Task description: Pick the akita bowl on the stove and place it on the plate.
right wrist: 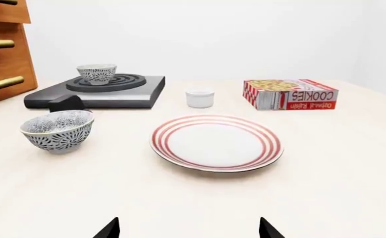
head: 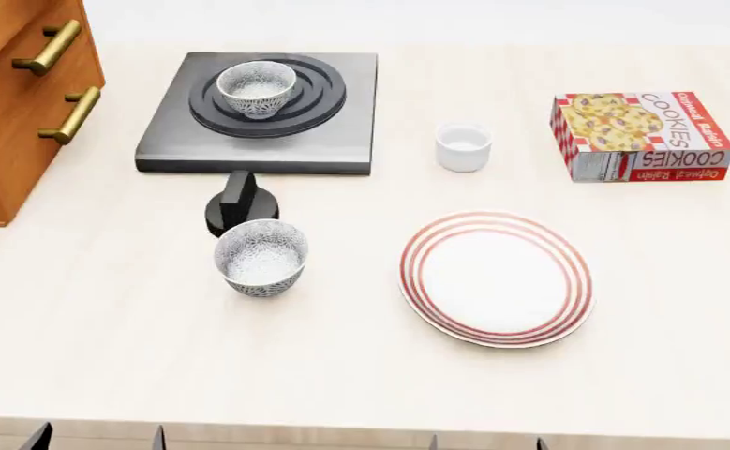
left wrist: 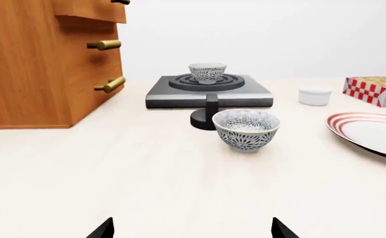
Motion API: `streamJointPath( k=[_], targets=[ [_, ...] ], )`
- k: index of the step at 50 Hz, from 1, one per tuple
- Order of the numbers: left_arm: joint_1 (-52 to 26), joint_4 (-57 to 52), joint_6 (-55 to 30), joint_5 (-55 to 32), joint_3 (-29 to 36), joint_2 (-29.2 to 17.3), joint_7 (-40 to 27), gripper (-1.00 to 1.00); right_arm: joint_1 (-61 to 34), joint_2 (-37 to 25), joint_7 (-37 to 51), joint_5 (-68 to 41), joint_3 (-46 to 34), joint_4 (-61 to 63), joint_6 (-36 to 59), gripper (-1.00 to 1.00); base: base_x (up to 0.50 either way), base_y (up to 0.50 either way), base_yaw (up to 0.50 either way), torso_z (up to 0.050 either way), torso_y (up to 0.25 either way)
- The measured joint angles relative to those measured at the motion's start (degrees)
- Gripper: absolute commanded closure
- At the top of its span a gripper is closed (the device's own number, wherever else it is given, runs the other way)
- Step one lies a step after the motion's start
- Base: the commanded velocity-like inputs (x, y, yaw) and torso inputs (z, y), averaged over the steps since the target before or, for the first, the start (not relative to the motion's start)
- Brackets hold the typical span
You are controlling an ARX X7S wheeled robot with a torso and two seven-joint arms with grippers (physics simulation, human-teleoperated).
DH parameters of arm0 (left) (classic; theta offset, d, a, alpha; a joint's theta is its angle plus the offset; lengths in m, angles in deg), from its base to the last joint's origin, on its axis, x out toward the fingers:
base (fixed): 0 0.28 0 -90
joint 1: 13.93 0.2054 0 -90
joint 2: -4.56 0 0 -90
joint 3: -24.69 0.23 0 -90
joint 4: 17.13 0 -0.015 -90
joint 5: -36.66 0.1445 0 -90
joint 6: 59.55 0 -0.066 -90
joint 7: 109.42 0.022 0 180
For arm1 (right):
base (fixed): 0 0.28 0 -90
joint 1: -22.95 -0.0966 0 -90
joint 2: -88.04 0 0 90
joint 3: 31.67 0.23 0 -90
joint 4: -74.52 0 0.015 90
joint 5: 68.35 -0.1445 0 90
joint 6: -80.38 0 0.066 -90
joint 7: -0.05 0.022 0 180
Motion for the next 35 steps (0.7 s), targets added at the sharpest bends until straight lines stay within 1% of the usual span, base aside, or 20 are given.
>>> streamJointPath(
  k=[11,18,26,35],
  targets=[
    [0.07,0.07,0.02,-0.93,1.16,-0.93,-1.26,-1.00,-0.38,-1.18,0.76,-1.02,-1.35,0.90,1.34,-1.00,0.00,0.00,0.00,0.000,0.000],
    [0.08,0.02,-0.01,-1.57,1.73,-1.45,-1.83,-1.00,-4.53,-2.17,0.87,-1.37,-2.80,6.54,7.59,-1.00,0.00,0.00,0.00,0.000,0.000],
    [0.02,0.03,-0.06,-2.15,2.35,-2.00,-2.45,-1.00,-15.69,-2.32,2.47,-0.87,-3.64,15.30,19.42,-1.00,0.00,0.00,0.00,0.000,0.000],
    [-0.01,0.19,0.23,-2.73,3.08,-2.57,-3.09,-1.00,-34.14,-1.79,4.05,-3.46,-1.32,22.34,37.81,-1.00,0.00,0.00,0.00,0.000,0.000]
  ],
)
